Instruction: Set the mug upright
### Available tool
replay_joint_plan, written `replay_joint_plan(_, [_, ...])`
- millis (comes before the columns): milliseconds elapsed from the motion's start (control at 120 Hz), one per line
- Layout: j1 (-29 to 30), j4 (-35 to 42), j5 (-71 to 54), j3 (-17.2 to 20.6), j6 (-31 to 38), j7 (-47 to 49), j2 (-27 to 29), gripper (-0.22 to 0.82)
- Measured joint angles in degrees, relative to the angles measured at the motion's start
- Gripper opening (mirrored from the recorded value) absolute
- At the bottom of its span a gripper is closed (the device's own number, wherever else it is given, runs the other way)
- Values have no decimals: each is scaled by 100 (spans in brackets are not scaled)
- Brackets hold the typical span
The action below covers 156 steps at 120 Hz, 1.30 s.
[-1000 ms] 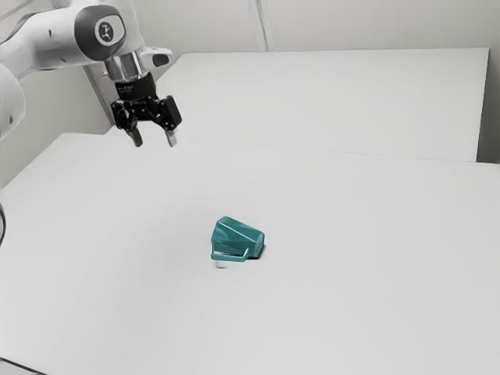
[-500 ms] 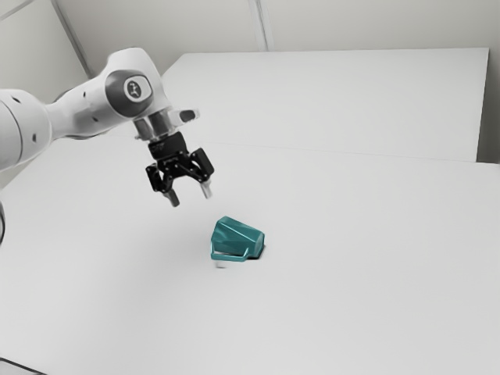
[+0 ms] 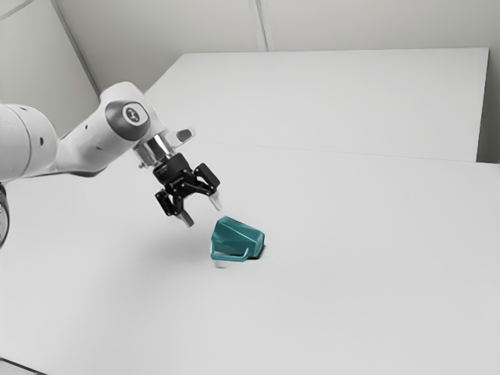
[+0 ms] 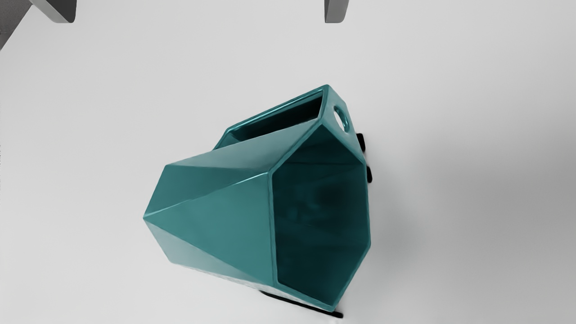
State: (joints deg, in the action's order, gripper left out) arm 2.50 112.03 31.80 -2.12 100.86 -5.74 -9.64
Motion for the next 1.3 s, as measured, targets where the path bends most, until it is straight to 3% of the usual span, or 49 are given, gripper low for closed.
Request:
replay_joint_plan(450, [0,-127,530,-221,523,-1340,-590,60])
replay_joint_plan(1300, [-4,-17,1948,-298,548,-3091,-1051,60])
